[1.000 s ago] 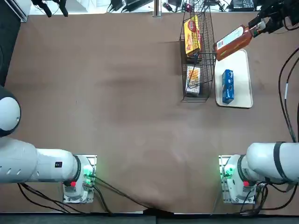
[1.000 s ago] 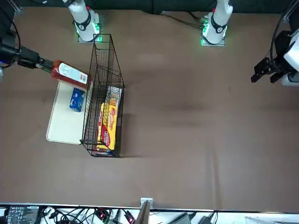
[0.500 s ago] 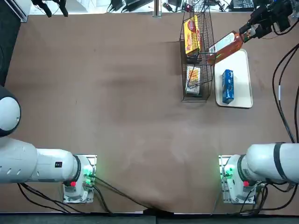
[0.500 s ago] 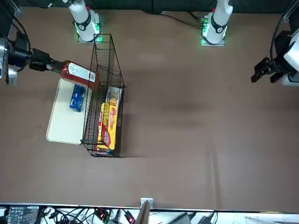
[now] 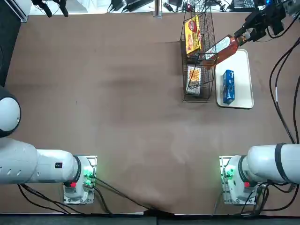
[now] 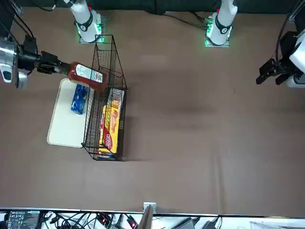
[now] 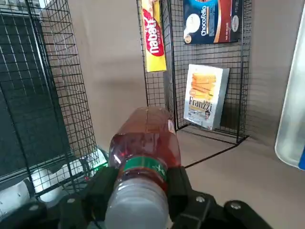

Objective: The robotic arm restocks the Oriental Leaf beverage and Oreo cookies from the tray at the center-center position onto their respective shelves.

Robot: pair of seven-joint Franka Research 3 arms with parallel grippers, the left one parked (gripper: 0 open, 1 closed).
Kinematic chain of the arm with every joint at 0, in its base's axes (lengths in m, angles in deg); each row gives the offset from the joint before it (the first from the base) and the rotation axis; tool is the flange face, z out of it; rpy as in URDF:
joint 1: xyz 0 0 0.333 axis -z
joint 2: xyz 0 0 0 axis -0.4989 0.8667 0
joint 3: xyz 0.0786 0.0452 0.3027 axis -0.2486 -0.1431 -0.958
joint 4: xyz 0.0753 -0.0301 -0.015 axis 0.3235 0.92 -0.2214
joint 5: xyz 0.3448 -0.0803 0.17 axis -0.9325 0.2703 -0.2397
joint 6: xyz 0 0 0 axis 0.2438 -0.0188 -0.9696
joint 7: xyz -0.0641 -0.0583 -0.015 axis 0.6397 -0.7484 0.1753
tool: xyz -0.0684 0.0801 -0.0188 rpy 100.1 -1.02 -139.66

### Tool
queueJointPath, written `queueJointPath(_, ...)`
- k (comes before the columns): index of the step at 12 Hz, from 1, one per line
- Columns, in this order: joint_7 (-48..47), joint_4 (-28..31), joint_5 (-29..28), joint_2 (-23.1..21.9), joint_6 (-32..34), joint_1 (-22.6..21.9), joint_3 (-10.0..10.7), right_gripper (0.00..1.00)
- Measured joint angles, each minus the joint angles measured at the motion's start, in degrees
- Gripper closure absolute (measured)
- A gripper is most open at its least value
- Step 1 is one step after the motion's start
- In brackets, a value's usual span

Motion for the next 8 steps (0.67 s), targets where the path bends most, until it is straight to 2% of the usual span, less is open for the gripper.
queueJointPath(8, 0.03, 1.23, -1.86, 0.54, -3.89, -3.15, -0.05, 0.41)
